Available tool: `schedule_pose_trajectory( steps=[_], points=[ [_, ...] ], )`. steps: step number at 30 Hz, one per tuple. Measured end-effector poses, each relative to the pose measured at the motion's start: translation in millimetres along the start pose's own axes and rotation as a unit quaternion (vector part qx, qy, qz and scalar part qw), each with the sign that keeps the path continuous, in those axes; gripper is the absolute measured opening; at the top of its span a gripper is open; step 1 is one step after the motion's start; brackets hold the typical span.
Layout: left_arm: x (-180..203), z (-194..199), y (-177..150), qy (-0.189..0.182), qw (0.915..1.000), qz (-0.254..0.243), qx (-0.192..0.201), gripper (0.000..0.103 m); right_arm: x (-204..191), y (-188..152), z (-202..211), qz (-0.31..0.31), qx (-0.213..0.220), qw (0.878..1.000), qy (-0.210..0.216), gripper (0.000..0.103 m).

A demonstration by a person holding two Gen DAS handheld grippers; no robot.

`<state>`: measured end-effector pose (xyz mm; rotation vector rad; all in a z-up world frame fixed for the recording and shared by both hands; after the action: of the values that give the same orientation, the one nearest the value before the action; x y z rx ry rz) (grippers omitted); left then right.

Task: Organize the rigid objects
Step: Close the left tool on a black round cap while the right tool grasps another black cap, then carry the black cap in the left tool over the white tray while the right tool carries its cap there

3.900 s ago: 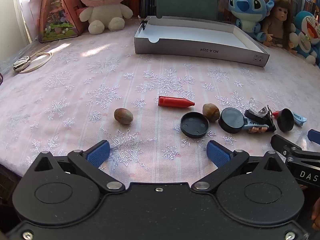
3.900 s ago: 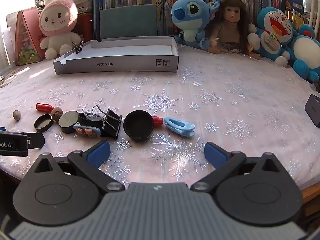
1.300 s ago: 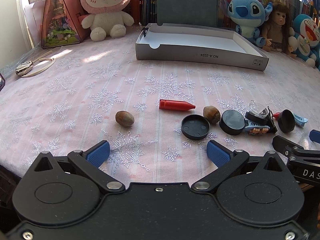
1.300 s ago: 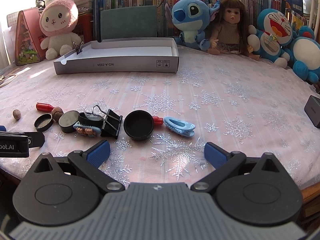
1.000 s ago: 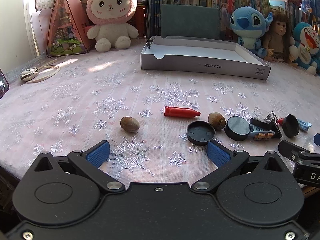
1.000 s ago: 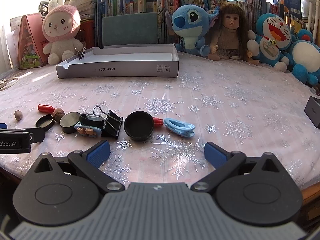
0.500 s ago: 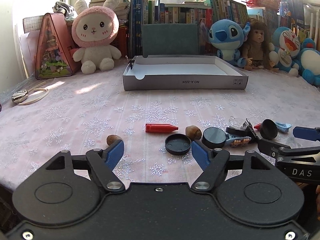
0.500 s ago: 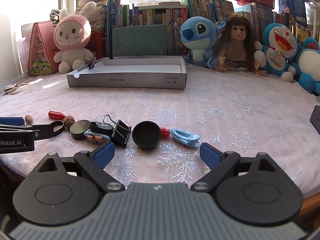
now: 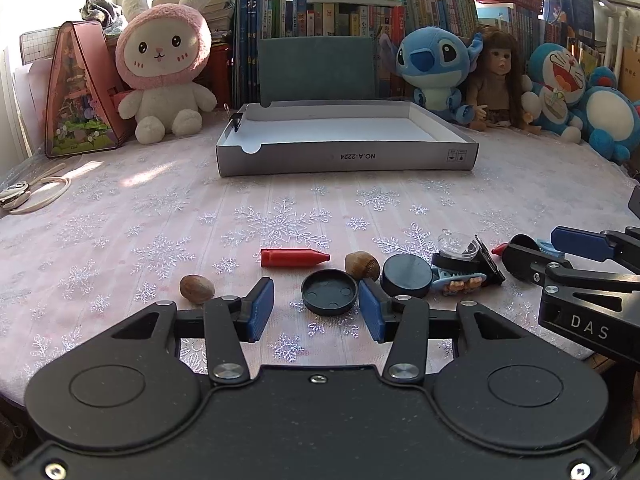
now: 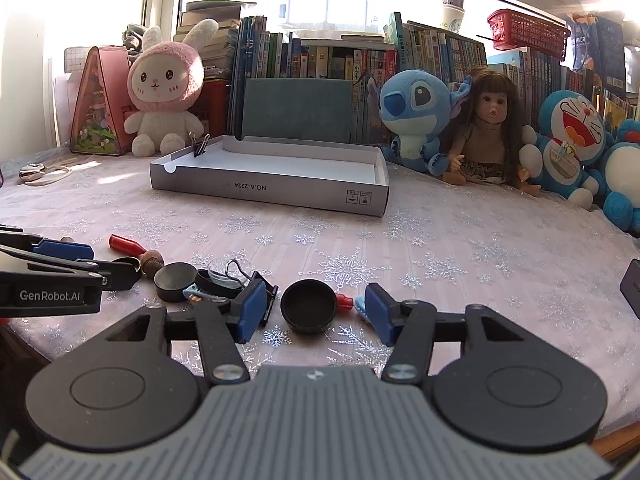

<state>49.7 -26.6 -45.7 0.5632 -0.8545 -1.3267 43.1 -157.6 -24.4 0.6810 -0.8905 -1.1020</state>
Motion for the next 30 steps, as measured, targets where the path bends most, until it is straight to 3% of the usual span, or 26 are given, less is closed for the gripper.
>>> schedule_pose_trajectory(
  steps=[4, 6, 8, 18, 30],
  points=[
    [1.6, -5.9, -2.5, -0.006, 1.0000, 0.002, -0.006, 0.040, -0.8, -1.0, -3.2, 0.000, -0.005, 1.000, 0.006, 0.053],
    [3.1, -6.9, -2.5, -0.009, 1.0000, -0.002, -0.002, 0.031, -1.3, -2.4, -4.9, 0.001, -0.010, 1.000, 0.010, 0.050],
    [4.7, -6.5, -1.8, -0.010, 1.0000, -0.002, 0.001, 0.030, -1.9, -3.3, -6.5, -0.002, -0.015, 1.000, 0.016, 0.039],
    [11.0, 7.9, 21.8, -0.045, 0.9990, -0.003, 0.002, 0.030, 3.9, 9.4, -5.4, -0.035, -0.015, 0.999, 0.039, 0.038],
    [5.1, -18.0, 77.2, -0.067, 0.9964, 0.045, -0.028, 0.030, 34.8, 39.2, -29.7, -0.083, -0.034, 0.994, 0.068, 0.038]
  ],
)
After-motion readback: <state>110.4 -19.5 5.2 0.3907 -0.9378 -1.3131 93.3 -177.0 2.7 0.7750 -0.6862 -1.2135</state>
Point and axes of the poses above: each gripper's, at about its wrist camera, not at the fingertips, and z roughly against the way its jaws point, x to its right, y to its top, the point moved 8 cm from there along -z, roughly the way its jaws point, and after that the axes turned 15 degrees about z, right-handed, at the moved point
